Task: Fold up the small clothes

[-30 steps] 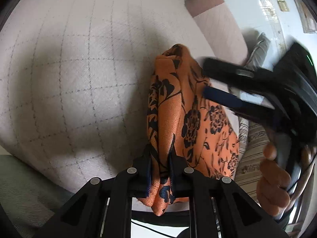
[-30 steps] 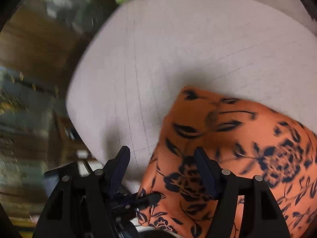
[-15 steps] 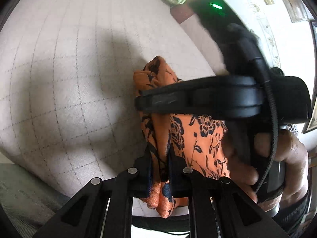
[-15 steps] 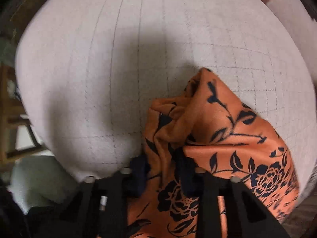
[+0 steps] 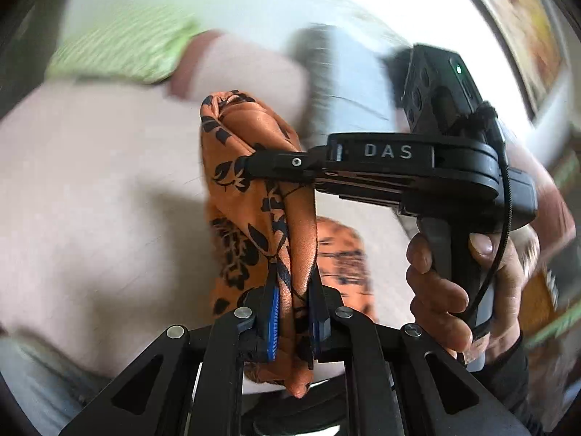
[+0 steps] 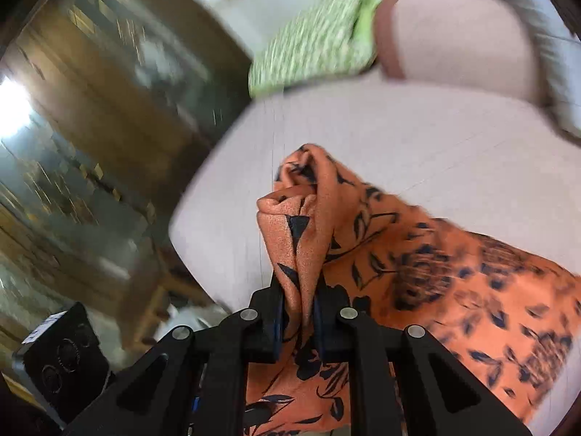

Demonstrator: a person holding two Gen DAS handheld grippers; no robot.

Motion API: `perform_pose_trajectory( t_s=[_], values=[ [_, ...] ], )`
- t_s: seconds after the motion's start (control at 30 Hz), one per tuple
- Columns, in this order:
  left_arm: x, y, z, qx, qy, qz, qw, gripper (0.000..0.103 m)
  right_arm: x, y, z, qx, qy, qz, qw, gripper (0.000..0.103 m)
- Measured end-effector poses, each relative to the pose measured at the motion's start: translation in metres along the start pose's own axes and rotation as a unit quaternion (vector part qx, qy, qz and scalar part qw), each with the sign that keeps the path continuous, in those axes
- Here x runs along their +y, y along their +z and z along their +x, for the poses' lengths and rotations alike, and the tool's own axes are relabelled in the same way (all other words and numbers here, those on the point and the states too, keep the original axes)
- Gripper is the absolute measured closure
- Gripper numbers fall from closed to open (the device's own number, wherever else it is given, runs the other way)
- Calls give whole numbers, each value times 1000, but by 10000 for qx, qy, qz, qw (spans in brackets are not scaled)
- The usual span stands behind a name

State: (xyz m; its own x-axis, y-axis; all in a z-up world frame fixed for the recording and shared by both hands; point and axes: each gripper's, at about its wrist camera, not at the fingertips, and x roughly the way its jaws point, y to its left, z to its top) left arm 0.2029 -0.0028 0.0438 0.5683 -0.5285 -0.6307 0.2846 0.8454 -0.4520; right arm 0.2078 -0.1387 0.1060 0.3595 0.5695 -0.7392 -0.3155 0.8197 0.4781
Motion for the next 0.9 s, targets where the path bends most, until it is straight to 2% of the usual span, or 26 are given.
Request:
perform_pose_trajectory(
  t_s=[0.1,0.13,0.2,0.27,0.43,0.5,0.57,0.63,0.7,0.77,0.8,0.87,0.9],
  values=[
    [-58,3,25,203,-163,631,9977,92,-55,-26,-73,-737,206,456,9960,90],
    [-73,2,36,310,-171,789,9962,92,-68,-17,-80,-871,228,617,9940,90],
    [-105,-4,68,544,-139,1156,9917,92,-119,-36,-104,-1136,387,1167,9859,90],
    [-125,-9,99,798,-57,1359,9875,92,-160,-56,-109,-1332,458,1585,9773,90],
    [-155,-24,171,1304,175,1711,9764,92,-242,-91,-96,-1562,663,2385,9562,90],
    [-153,-29,198,1470,276,1717,9737,91,-257,-106,-69,-1613,784,2649,9475,90],
    [-146,-32,225,1646,292,1612,9727,88,-278,-114,-51,-1387,601,3003,9418,89],
    [-137,-39,243,1910,217,1395,9714,86,-297,-116,-40,-1185,344,3367,9335,83],
    [-122,-37,244,2068,-30,966,9736,83,-301,-115,-32,-1072,275,3476,9311,80],
    [-117,-31,223,1997,-515,647,9764,71,-297,-111,-34,-1095,121,3365,9352,74],
    [-116,-27,213,1926,-649,603,9773,67,-293,-105,-35,-1182,-53,3264,9378,68],
    [-113,-21,187,1685,-709,638,9811,54,-282,-103,-51,-1535,-378,3034,9397,58],
    [-111,-19,175,1537,-620,716,9836,54,-280,-104,-60,-1684,-405,2964,9392,55]
  ],
)
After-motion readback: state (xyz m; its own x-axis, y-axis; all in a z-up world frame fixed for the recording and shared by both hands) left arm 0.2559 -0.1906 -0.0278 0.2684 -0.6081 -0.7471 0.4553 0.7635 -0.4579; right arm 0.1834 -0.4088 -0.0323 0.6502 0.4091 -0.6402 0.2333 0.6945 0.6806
